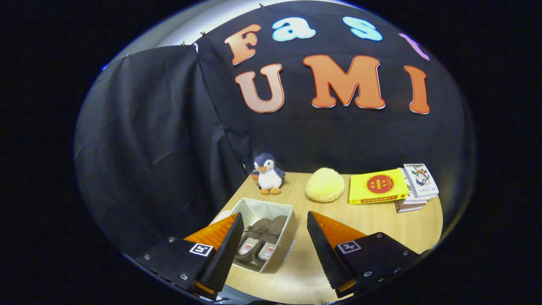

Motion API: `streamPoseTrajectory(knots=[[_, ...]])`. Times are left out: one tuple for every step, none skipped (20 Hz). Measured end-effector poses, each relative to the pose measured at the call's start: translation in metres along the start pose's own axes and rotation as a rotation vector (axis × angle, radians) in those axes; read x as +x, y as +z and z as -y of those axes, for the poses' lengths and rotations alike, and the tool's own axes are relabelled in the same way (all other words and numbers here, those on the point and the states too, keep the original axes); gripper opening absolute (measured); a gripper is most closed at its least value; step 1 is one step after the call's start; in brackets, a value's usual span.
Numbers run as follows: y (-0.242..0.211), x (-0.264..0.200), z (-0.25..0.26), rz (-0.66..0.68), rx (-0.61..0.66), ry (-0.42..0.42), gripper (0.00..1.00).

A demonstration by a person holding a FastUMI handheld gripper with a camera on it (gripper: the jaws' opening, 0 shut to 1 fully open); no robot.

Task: Open the storage box then place both shoes into the box .Put the left shoe in first, then the right shoe, with the right side of both shoes facing outward in a uniform manner.

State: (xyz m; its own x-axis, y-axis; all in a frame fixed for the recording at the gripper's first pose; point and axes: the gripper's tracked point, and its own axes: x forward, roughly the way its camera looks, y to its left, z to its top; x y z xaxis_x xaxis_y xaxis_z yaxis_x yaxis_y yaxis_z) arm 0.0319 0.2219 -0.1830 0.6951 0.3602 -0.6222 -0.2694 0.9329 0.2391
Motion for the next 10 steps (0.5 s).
streamPoseTrajectory(knots=[[0.009,-0.009,0.013,0.031,-0.018,-0.022,0.91],[0.016,-0.019,0.024,0.067,-0.029,-0.041,0.91],[0.025,-0.028,0.035,0.104,-0.031,-0.055,0.91],[0.033,-0.038,0.045,0.142,-0.031,-0.067,0.90],[0.043,-0.047,0.055,0.181,-0.035,-0.079,0.91],[0.053,-0.059,0.068,0.221,-0.041,-0.096,0.91],[0.063,-0.069,0.078,0.261,-0.053,-0.110,0.91],[0.073,-0.081,0.088,0.297,-0.064,-0.128,0.90],[0.082,-0.092,0.095,0.332,-0.077,-0.141,0.91],[0.090,-0.104,0.103,0.359,-0.089,-0.157,0.90]])
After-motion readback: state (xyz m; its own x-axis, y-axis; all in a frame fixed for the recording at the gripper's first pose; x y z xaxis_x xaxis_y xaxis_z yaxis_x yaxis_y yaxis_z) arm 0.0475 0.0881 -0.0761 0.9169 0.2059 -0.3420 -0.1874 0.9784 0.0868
